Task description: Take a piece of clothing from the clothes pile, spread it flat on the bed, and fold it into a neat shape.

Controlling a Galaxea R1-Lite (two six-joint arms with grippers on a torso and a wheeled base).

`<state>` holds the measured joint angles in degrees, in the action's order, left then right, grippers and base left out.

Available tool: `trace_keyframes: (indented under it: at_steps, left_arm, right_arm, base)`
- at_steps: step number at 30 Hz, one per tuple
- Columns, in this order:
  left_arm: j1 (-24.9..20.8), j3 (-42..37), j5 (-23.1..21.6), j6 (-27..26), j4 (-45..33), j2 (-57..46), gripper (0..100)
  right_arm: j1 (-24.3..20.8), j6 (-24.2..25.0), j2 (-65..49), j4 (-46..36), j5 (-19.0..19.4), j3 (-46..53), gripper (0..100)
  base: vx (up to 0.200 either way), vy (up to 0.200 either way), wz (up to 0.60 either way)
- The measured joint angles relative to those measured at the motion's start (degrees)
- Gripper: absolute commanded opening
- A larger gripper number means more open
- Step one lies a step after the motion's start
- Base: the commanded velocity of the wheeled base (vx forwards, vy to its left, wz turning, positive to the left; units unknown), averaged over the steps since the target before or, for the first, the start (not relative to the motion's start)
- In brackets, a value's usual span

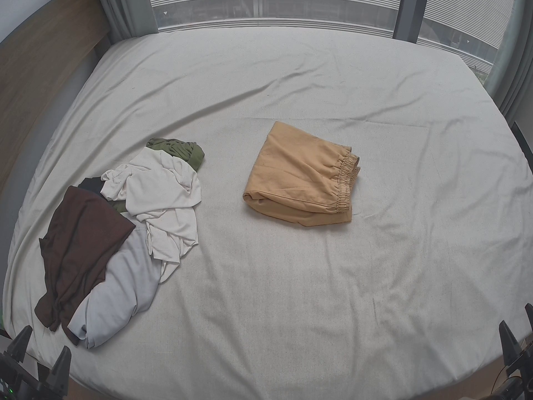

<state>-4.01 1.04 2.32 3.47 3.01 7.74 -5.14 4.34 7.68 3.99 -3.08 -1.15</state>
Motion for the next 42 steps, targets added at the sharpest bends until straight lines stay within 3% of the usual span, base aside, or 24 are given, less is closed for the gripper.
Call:
trace_keyframes:
  at_steps: [8,19,24,31,37,42]
  left_arm:
    - [3.79,-0.02,-1.3,-3.07,-2.83,-5.32,100]
    - [4.32,-0.02,-1.54,-3.4,-2.88,-6.86,100]
    - [4.14,-0.02,-1.54,-3.55,-2.85,-6.9,100]
    - [3.96,-0.02,-1.61,-3.69,-2.85,-6.92,100]
    - [3.91,-0.02,-1.94,-3.69,-2.88,-6.95,100]
    - [3.9,-0.02,-2.78,-3.04,-2.91,-6.92,100]
  right_arm:
    - [0.07,-2.0,-1.93,0.09,-1.69,0.13,100]
    - [0.13,-3.11,-2.43,0.09,-8.95,0.13,100]
    - [0.41,-1.58,-2.43,0.0,-7.47,0.13,100]
    - [4.51,-3.06,-4.88,-1.61,-6.85,0.13,100]
    - [5.44,-2.51,-6.36,-2.93,1.76,0.13,100]
    - [5.56,-3.79,-6.78,-3.88,3.18,0.13,100]
  base:
    - [0.0,0.0,0.0]
    - [0.0,0.0,0.0]
    - [0.0,0.0,0.0]
    - [0.0,0.0,0.0]
    - [0.0,0.0,0.0]
    - [0.0,0.0,0.0]
